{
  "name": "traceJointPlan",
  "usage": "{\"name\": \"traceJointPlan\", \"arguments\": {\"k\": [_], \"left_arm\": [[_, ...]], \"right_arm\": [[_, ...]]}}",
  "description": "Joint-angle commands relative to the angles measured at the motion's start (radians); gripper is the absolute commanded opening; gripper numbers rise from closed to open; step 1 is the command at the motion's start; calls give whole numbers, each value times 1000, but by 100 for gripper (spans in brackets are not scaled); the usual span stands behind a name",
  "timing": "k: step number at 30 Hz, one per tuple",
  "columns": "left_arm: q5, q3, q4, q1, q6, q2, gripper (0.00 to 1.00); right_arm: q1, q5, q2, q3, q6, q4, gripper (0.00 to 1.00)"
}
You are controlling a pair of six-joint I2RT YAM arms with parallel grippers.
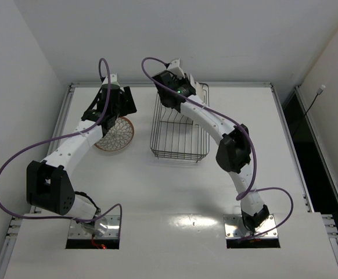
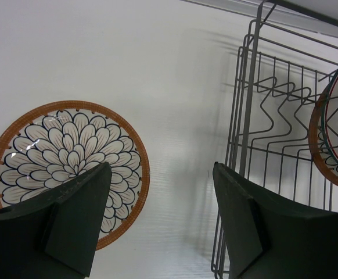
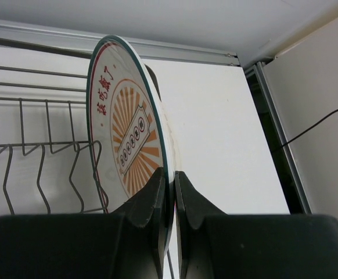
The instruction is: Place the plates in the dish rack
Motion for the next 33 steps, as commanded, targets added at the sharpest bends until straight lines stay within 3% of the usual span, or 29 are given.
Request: {"name": "traceJointPlan", "arguments": {"k": [1,8,12,17,20,25,33], "left_arm": [[-9,17,28,-2,13,-29,68],[-9,17,28,-2,13,-29,68],[-9,17,28,-2,13,-29,68],[-9,17,28,-2,3,-29,68],[-18,17,28,-2,3,-29,68],[-47,17,28,-2,13,-29,68],[-56,17,28,-2,31,41,68]], "right_arm": [[0,63,-11,55,-16,28,0],[9,26,33,65,29,-4,0],[9,-3,46,66,84,-32,14],[0,-32,46,55,115,-54,42],[0,-42,46,64,115,-63,49],[23,-52,-9,73,92,-50,52],[89,-190,-238,8,65,-57,61]]}}
